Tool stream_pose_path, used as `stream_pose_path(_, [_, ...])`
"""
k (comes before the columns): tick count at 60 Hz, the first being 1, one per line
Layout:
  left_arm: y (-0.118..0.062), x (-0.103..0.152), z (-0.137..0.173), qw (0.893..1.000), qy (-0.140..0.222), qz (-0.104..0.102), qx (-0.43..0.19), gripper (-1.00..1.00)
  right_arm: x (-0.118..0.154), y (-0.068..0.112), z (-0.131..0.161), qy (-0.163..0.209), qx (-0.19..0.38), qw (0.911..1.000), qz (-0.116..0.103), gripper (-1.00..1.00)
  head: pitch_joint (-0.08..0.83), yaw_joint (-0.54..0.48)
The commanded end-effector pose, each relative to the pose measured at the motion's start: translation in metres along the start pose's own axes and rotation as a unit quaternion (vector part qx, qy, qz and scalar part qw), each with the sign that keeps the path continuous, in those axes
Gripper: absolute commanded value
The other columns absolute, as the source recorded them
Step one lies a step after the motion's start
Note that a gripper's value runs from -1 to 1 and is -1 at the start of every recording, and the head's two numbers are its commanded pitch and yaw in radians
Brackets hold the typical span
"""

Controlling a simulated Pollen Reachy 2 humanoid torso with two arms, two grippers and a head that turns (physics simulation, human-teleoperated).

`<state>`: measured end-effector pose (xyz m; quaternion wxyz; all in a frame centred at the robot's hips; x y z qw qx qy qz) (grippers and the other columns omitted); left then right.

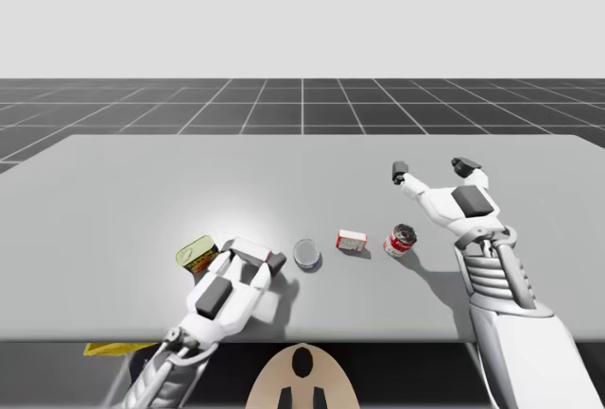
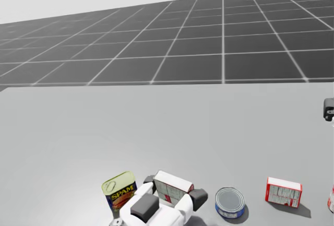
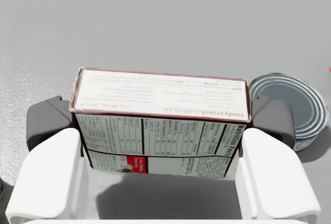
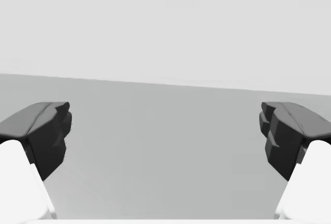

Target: Grasp the pudding box and hold it up.

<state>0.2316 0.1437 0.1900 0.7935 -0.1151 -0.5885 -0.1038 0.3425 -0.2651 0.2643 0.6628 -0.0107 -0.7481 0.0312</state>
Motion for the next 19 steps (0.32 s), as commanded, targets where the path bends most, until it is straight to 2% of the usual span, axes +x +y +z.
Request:
stream_pose_path(1, [0.002, 0.049, 0.017, 0.998, -0.068, -0.010, -0.003, 1.00, 0.000, 0.001, -0.002, 0.018, 0.002, 0.9996, -0.020, -1.00, 0.368, 0.23])
stream_pose_path(3, [0.003, 0.059, 0.021, 0.997, -0.081, -0.015, 0.001, 1.00, -0.001, 0.001, -0.003, 0.020, -0.007, 0.9997, -0.014, -1.00, 0.367, 0.23])
stream_pose_path(8, [0.006, 0.081, 0.031, 0.993, -0.111, -0.029, 0.008, 1.00, -0.002, 0.002, -0.005, 0.022, -0.011, 0.9993, -0.029, -1.00, 0.364, 0.23])
stream_pose_path(13, [0.007, 0.111, 0.044, 0.986, -0.155, -0.053, 0.019, 1.00, -0.002, 0.003, -0.004, 0.015, -0.011, 0.9993, -0.033, -1.00, 0.356, 0.23])
stream_pose_path(16, [0.008, 0.121, 0.048, 0.983, -0.170, -0.059, 0.022, 1.00, -0.003, 0.002, -0.004, 0.010, -0.007, 0.9995, -0.029, -1.00, 0.353, 0.23])
stream_pose_path(17, [0.008, 0.131, 0.052, 0.980, -0.185, -0.065, 0.024, 1.00, -0.004, 0.000, -0.003, 0.009, 0.002, 0.9997, -0.022, -1.00, 0.350, 0.23])
stream_pose_path(19, [0.008, 0.138, 0.054, 0.977, -0.198, -0.071, 0.027, 1.00, -0.004, 0.000, -0.003, 0.010, 0.002, 0.9997, -0.024, -1.00, 0.348, 0.23])
